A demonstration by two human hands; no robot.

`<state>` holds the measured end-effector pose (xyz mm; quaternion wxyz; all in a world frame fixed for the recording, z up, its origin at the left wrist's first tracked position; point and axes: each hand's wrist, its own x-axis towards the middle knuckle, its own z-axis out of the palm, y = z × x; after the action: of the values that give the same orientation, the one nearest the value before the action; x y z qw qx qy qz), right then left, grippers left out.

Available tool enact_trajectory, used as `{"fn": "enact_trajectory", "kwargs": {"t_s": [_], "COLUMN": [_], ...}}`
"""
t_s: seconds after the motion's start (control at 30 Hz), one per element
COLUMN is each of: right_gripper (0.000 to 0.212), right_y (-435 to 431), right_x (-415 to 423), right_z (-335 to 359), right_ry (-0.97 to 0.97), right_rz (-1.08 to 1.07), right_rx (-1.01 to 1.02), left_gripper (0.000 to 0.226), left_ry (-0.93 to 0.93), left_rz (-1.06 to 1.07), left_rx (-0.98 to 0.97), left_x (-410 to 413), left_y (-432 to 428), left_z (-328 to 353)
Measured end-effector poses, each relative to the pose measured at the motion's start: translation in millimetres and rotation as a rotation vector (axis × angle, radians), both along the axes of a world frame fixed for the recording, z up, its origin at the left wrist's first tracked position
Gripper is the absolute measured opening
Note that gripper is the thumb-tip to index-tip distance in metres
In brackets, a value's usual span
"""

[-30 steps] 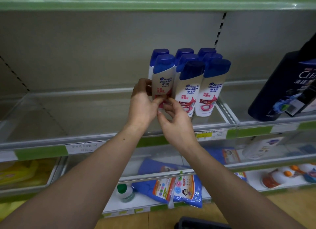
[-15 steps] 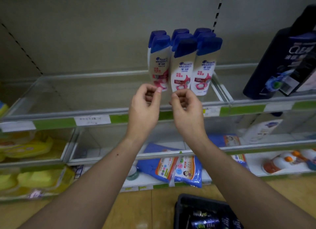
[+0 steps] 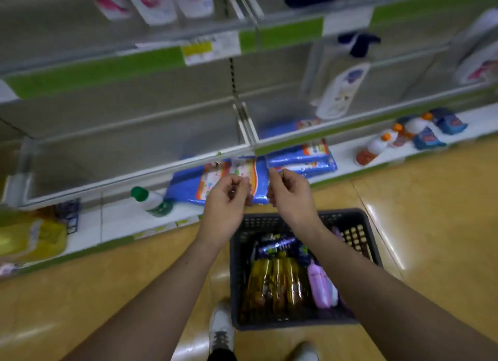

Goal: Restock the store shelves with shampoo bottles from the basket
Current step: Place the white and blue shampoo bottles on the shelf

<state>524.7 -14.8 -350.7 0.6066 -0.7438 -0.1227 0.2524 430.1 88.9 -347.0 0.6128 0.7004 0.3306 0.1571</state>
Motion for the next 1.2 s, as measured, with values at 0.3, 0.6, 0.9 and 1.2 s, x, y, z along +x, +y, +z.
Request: {"fn": "enact_trajectory", "kwargs": {"t_s": [0.3, 0.6, 0.9, 1.2], "right_gripper": [0.037, 0.018, 0.039, 0.063], "right_y": [-124.0, -177.4, -230.5, -248.8], "right_x": [-1.3, -14.2, -17.2, -10.8], "right_z": [-147.6, -283.2, -394.3, -436.1], "right_ry": [0.178, 0.309, 0.356, 0.329], "right_rz": [-0.188, -0.208, -0.187, -0.117], "right_rx": [-0.231, -0.443, -0.781, -0.922], "left_gripper": [0.016, 0.016, 0.031, 0.052], "left_ry": [0.311, 0.473, 0.656, 0.749], "left_rz": [-0.235, -0.402, -0.585, -0.688], "left_rx": [-0.060, -0.105, -0.186, -0.258], "left_x": [-0.9, 9.8, 6.5, 20.3], "left_y": [-82.3, -130.2, -182.9, -226.6], "left_z": [-158.5, -292.6, -390.3, -431.5]}}
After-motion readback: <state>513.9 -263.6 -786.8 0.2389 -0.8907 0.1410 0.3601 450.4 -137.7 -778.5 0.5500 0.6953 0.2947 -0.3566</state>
